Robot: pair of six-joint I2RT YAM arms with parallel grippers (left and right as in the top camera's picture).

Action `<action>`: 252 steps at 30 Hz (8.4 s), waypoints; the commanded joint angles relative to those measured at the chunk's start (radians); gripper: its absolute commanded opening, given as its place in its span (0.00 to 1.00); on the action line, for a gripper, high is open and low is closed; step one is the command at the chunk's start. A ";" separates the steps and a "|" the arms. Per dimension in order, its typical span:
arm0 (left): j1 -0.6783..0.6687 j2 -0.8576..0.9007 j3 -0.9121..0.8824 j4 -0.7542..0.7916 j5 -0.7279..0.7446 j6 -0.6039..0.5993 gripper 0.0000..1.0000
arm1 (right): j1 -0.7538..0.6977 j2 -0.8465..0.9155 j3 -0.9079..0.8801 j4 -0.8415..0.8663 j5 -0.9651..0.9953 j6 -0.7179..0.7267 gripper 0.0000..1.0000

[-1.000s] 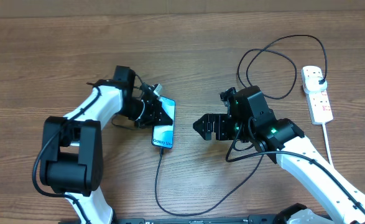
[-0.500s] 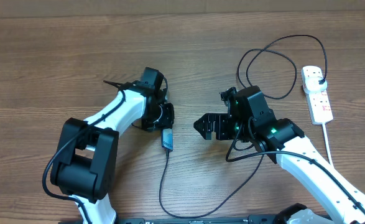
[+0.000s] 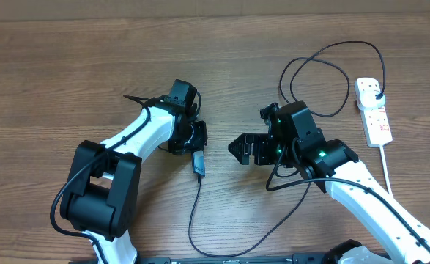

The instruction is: Plug charger to phone and switch on socket

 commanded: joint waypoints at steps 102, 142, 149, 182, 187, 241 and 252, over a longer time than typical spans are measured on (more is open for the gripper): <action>-0.008 0.000 -0.011 0.003 -0.129 0.005 0.56 | -0.003 0.004 0.020 0.006 0.010 -0.008 1.00; 0.272 0.000 0.231 -0.158 -0.129 0.013 1.00 | -0.003 0.004 0.020 0.006 0.010 -0.008 1.00; 0.272 0.000 0.231 -0.158 -0.129 0.013 1.00 | -0.003 0.004 0.020 0.006 0.010 -0.008 1.00; 0.272 0.000 0.231 -0.158 -0.129 0.013 1.00 | -0.393 0.039 0.505 -0.524 0.325 0.040 1.00; 0.271 0.000 0.231 -0.158 -0.129 0.013 1.00 | -0.513 0.146 0.504 -0.544 0.398 0.033 1.00; 0.271 0.000 0.231 -0.158 -0.129 0.013 1.00 | -0.938 0.673 0.433 -0.092 0.510 0.158 1.00; 0.271 0.000 0.231 -0.158 -0.129 0.013 1.00 | -0.938 0.688 0.432 -0.083 0.378 0.097 1.00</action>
